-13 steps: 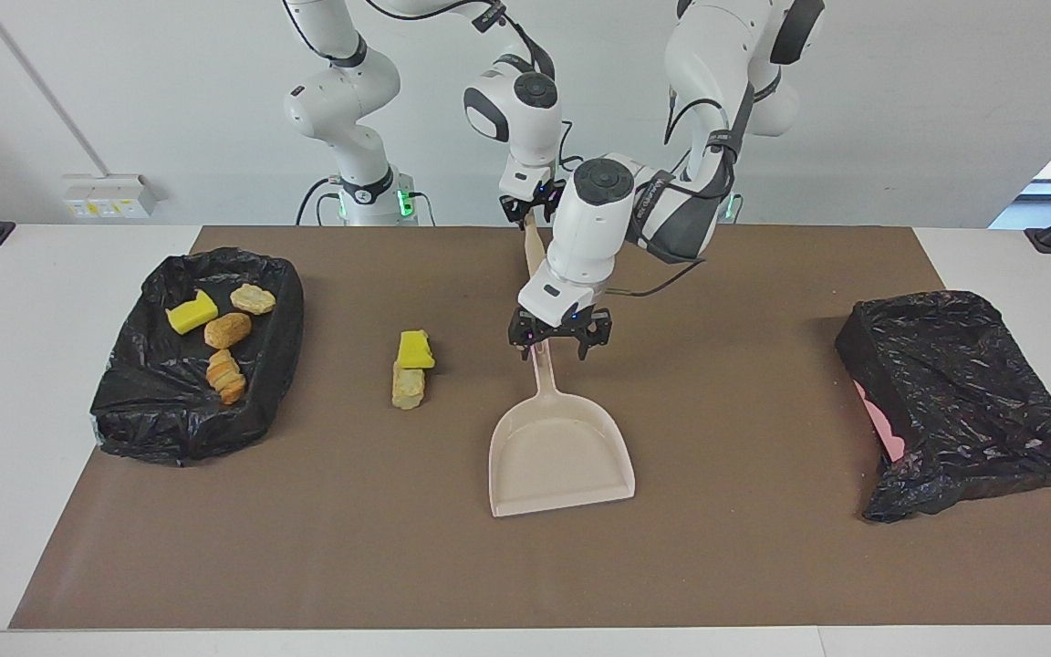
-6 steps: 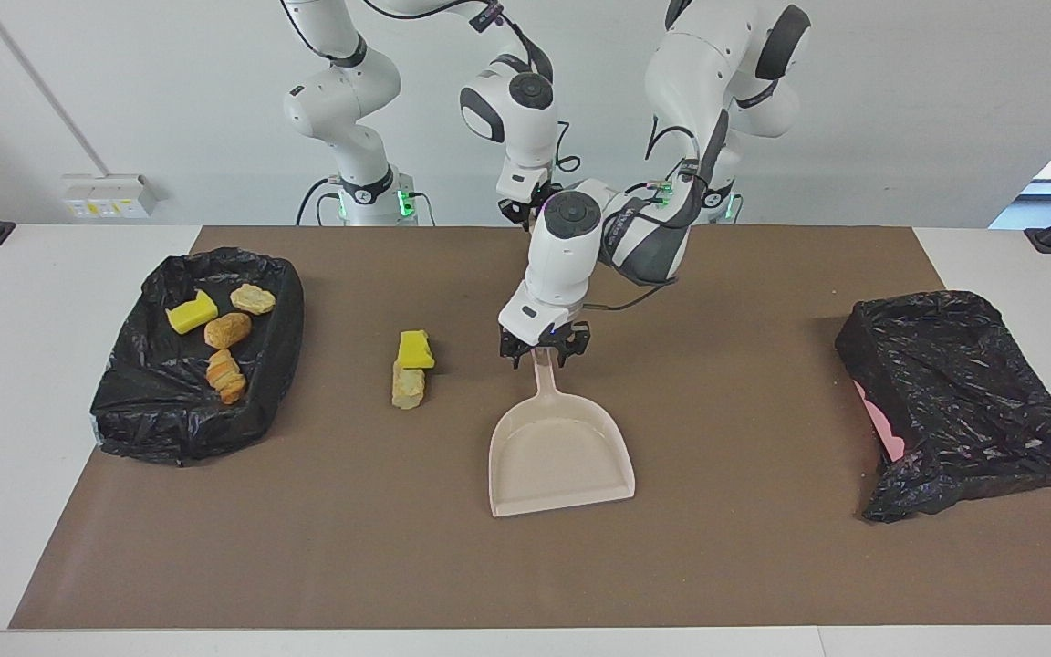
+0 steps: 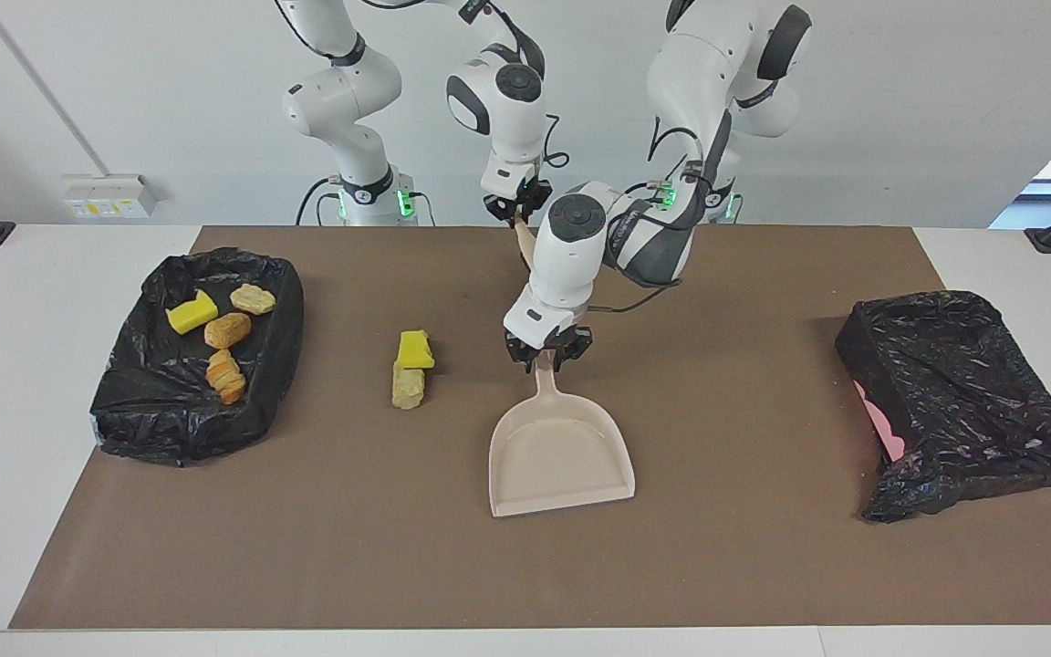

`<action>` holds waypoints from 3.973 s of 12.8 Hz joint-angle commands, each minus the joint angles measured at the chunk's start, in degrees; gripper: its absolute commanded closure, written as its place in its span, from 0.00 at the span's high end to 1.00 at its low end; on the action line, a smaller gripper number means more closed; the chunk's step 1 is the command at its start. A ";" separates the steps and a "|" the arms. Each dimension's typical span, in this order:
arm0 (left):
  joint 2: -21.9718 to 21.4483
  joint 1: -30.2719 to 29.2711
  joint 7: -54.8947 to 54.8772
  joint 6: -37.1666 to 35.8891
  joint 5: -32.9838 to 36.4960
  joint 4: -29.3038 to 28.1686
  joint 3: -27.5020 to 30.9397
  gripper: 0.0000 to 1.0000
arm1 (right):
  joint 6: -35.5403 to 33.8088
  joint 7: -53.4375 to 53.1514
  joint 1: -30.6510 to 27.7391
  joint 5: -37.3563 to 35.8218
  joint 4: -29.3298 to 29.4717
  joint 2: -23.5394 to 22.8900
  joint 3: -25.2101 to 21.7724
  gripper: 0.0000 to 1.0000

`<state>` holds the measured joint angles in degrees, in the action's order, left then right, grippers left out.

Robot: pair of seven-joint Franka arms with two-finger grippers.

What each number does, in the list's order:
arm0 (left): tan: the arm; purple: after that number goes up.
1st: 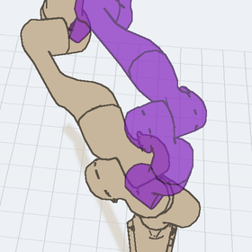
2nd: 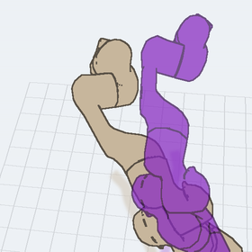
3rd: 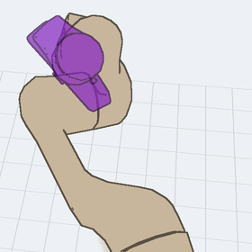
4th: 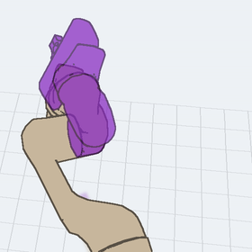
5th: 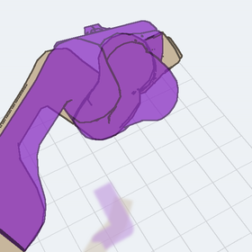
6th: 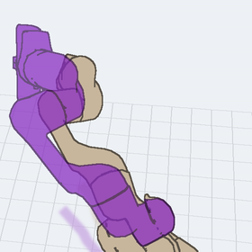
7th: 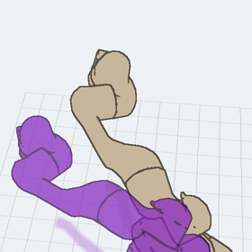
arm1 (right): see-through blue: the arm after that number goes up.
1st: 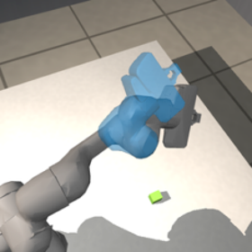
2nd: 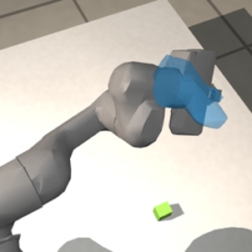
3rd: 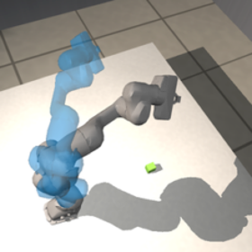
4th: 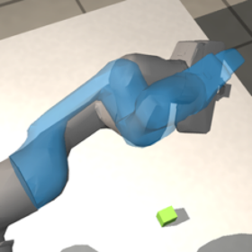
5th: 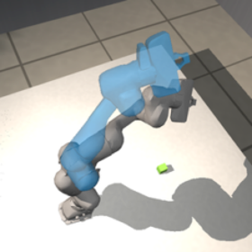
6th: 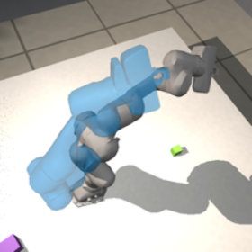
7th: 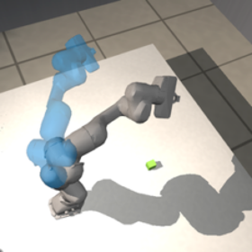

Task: Sweep and dump trash in bin
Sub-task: 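Hold the dustpan with the left gripper while the right gripper grasps the brush, then sweep the bread and sponge into the dustpan with the right gripper's brush, then carry the loaded dustpan to the black bag with the left gripper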

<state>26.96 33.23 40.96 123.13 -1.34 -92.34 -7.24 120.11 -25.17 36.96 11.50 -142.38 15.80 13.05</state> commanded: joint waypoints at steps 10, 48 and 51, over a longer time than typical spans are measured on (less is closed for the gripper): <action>-2.95 -0.01 -5.17 -5.15 0.98 0.67 0.30 0.17 | -7.43 13.55 -34.82 -15.69 5.25 1.80 0.58 0.00; -18.96 0.27 -86.20 -16.07 10.66 -16.92 0.47 0.00 | -17.79 22.00 -24.30 1.78 14.06 -4.47 0.58 0.00; -21.58 -6.49 -95.94 -16.25 10.48 -17.00 0.39 0.00 | -19.48 16.07 -23.87 -3.29 13.88 -2.00 0.75 0.00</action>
<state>8.39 30.21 -49.62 106.60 8.69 -108.26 -6.50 101.13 -5.76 13.33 11.30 -127.92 12.43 13.38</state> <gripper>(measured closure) 0.674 0.736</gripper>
